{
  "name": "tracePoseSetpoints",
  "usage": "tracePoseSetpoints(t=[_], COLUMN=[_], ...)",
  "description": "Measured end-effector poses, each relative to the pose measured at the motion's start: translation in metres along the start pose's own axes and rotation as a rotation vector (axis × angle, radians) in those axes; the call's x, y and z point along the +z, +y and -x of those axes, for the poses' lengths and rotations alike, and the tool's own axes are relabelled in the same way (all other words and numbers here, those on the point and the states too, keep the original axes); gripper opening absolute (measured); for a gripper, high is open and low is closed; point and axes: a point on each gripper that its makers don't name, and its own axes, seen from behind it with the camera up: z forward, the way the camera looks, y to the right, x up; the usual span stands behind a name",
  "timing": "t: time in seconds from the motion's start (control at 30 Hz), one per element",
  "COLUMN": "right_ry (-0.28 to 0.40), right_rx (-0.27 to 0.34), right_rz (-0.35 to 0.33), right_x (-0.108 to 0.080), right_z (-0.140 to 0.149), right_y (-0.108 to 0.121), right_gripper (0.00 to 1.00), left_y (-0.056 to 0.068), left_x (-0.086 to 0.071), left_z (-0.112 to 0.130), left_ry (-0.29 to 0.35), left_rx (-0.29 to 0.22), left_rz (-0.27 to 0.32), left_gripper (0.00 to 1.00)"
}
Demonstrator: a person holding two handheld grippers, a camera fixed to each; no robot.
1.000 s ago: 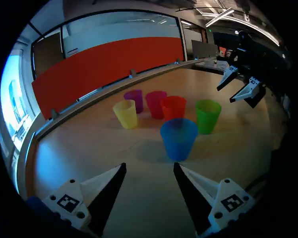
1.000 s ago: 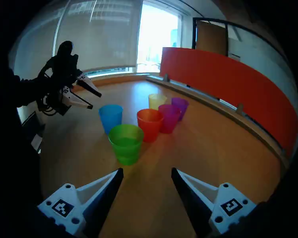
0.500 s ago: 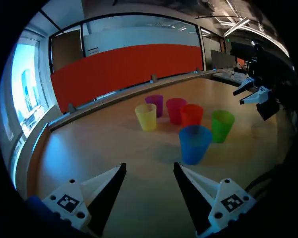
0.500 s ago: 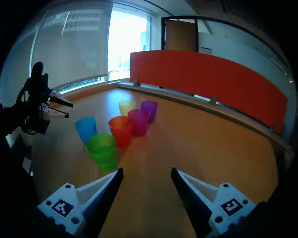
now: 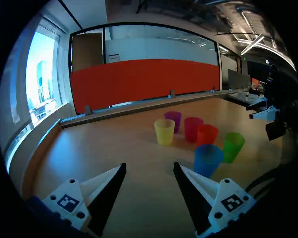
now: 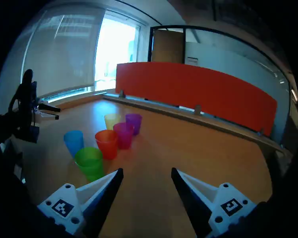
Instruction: Pour water
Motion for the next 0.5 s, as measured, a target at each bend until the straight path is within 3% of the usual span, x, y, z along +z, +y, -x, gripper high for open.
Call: tracePoseSetpoints(t=[0.5], right_ry=[0.159], right_rx=[0.062], right_rz=[0.156], right_x=[-0.001], right_z=[-0.042], right_y=[0.034], right_gripper=[0.94], left_y=[-0.017], left_x=[-0.002], left_z=[-0.018], left_ry=[0.088], left_rx=[-0.053], left_rz=[-0.070], left_gripper=[0.88])
